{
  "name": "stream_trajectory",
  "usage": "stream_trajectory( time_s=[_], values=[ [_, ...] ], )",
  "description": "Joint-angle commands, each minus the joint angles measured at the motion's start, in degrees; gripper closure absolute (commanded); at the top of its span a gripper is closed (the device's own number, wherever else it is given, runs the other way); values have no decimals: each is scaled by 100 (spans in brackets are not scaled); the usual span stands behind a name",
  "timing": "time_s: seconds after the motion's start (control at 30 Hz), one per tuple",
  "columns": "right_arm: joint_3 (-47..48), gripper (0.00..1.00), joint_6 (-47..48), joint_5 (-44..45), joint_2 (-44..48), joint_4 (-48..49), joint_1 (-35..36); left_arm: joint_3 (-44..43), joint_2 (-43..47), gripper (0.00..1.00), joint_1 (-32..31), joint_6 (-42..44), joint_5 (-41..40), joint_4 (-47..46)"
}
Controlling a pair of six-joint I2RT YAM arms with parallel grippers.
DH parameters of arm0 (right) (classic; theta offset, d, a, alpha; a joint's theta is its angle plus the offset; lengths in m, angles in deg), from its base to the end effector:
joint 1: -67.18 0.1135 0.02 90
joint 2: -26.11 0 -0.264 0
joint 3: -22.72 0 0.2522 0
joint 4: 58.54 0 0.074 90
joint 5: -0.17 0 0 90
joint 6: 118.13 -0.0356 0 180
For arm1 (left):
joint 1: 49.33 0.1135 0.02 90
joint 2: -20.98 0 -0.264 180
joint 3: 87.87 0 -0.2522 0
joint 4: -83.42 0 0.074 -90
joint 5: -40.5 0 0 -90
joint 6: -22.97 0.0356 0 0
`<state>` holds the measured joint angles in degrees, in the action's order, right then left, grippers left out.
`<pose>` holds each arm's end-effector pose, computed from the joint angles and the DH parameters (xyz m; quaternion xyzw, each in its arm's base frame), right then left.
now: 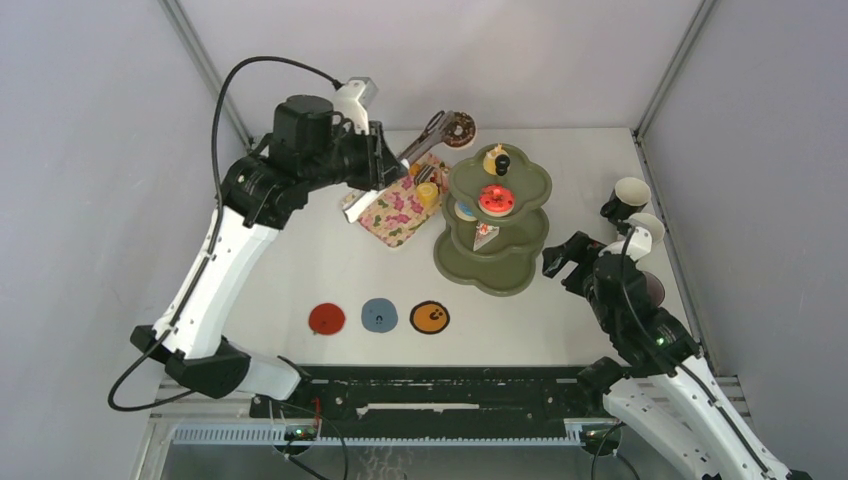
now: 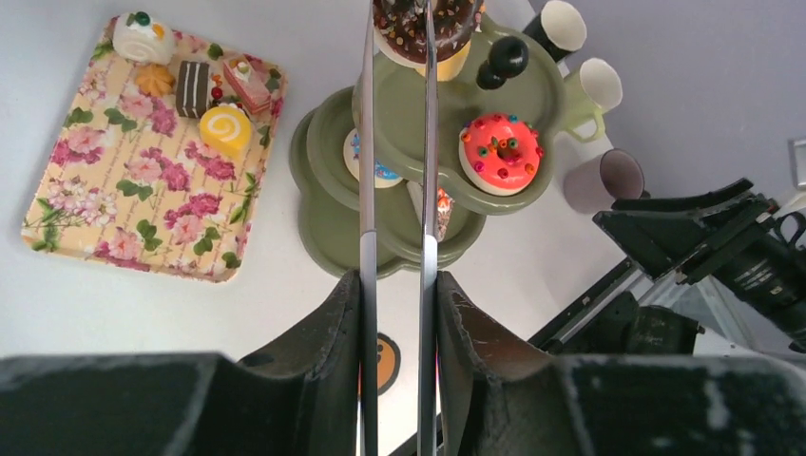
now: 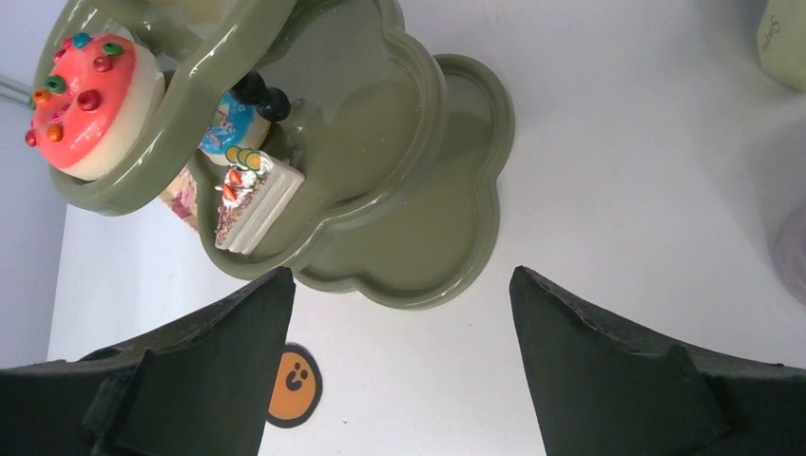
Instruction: Serve the afternoon tea
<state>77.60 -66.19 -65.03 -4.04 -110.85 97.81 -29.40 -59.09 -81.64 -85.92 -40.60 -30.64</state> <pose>0.1066 0.0458 0.3024 0.1652 0.8264 0.1339 0.5215 0.2192 -0.1451 0.4953 0.1397 0.8278 -0.2919 0.4583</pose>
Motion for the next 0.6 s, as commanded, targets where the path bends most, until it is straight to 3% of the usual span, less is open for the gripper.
stream_trajectory(
  time_s=[0.0,0.4,0.57],
  values=[
    [182,8,-105,100,97,79,57,-350,-210,96,-229,376,-105,265],
    [176,8,-118,104,-8,99,135,-326,-497,94,-394,320,92,248],
    [172,8,-175,176,32,-7,145,-387,-654,86,-433,307,181,353]
  ],
)
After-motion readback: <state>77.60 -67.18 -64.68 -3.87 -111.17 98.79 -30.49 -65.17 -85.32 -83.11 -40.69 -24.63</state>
